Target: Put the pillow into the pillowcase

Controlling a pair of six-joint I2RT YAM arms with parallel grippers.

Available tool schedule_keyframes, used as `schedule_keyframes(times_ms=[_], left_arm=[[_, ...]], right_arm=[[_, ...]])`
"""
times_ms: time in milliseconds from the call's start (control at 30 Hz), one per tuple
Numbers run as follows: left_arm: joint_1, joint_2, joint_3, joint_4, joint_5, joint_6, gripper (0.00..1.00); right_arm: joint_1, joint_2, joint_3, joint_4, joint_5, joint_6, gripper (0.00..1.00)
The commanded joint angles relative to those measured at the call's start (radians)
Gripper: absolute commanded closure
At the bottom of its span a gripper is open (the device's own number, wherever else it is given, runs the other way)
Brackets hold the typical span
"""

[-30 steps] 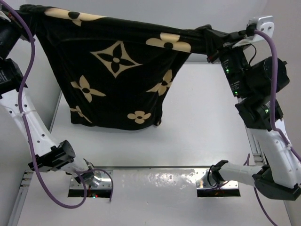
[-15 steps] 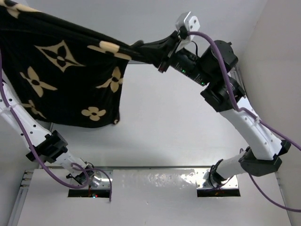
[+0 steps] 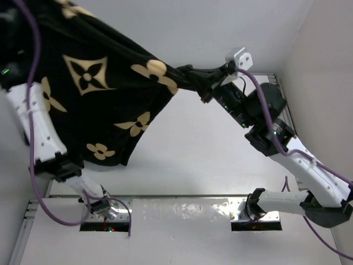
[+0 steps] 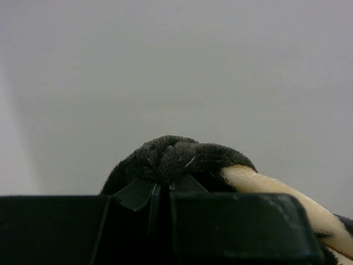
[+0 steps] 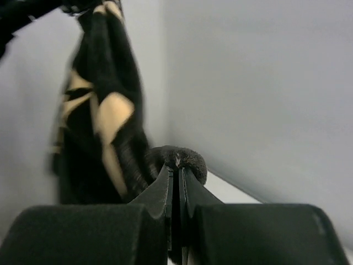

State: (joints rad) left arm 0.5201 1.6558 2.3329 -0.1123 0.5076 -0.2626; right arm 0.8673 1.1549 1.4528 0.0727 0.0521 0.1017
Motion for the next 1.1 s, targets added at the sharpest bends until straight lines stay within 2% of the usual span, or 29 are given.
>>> schedule_keyframes(times_ms=[0, 67, 100, 200, 400, 600, 633, 700, 767, 833, 900, 933, 967, 1000, 1033, 1067], left_arm=[[-0.288, 0.149, 0.028, -0.316, -0.184, 0.245, 1.0], [-0.353, 0.217, 0.026, -0.369, -0.224, 0.326, 1.0], [-0.414, 0.237, 0.02, -0.407, -0.272, 0.348, 1.0], [-0.503, 0.317, -0.006, -0.457, -0.337, 0.401, 1.0], [-0.641, 0.41, -0.063, -0.454, -0.38, 0.439, 1.0], [-0.762, 0.427, -0.075, -0.437, -0.368, 0.482, 1.0], [-0.785, 0.427, -0.076, -0.44, -0.35, 0.487, 0.91], [-0.804, 0.42, -0.081, -0.444, -0.321, 0.491, 0.8], [-0.83, 0.415, -0.087, -0.446, -0.281, 0.485, 0.73], [-0.845, 0.41, -0.087, -0.445, -0.265, 0.482, 0.73], [-0.87, 0.414, -0.089, -0.438, -0.267, 0.479, 0.65], [-0.879, 0.418, -0.084, -0.438, -0.264, 0.479, 0.53], [-0.881, 0.418, -0.077, -0.441, -0.264, 0.473, 0.47], [-0.881, 0.418, -0.069, -0.447, -0.264, 0.468, 0.41], [-0.87, 0.417, -0.061, -0.464, -0.264, 0.467, 0.34], [-0.861, 0.408, -0.055, -0.477, -0.259, 0.464, 0.32]], right_arm=[[-0.065, 0.014, -0.022, -0.068, 0.356, -0.013, 1.0], [-0.141, 0.028, -0.032, -0.16, 0.414, 0.068, 1.0], [-0.172, 0.026, -0.041, -0.18, 0.42, 0.104, 1.0], [-0.29, -0.007, -0.113, -0.218, 0.434, 0.232, 1.0], [-0.456, -0.099, -0.293, -0.295, 0.486, 0.384, 1.0], [-0.605, -0.178, -0.465, -0.395, 0.503, 0.547, 1.0], [-0.641, -0.194, -0.48, -0.421, 0.503, 0.561, 1.0], [-0.689, -0.211, -0.511, -0.457, 0.488, 0.605, 1.0], [-0.711, -0.239, -0.531, -0.478, 0.471, 0.621, 1.0], [-0.729, -0.271, -0.543, -0.504, 0.45, 0.633, 1.0], [-0.743, -0.287, -0.552, -0.54, 0.453, 0.635, 1.0], [-0.746, -0.297, -0.552, -0.559, 0.469, 0.632, 1.0], [-0.76, -0.299, -0.545, -0.595, 0.482, 0.626, 0.91], [-0.767, -0.297, -0.542, -0.611, 0.491, 0.612, 0.72], [-0.777, -0.294, -0.533, -0.622, 0.492, 0.593, 0.51], [-0.784, -0.269, -0.508, -0.634, 0.477, 0.561, 0.18]])
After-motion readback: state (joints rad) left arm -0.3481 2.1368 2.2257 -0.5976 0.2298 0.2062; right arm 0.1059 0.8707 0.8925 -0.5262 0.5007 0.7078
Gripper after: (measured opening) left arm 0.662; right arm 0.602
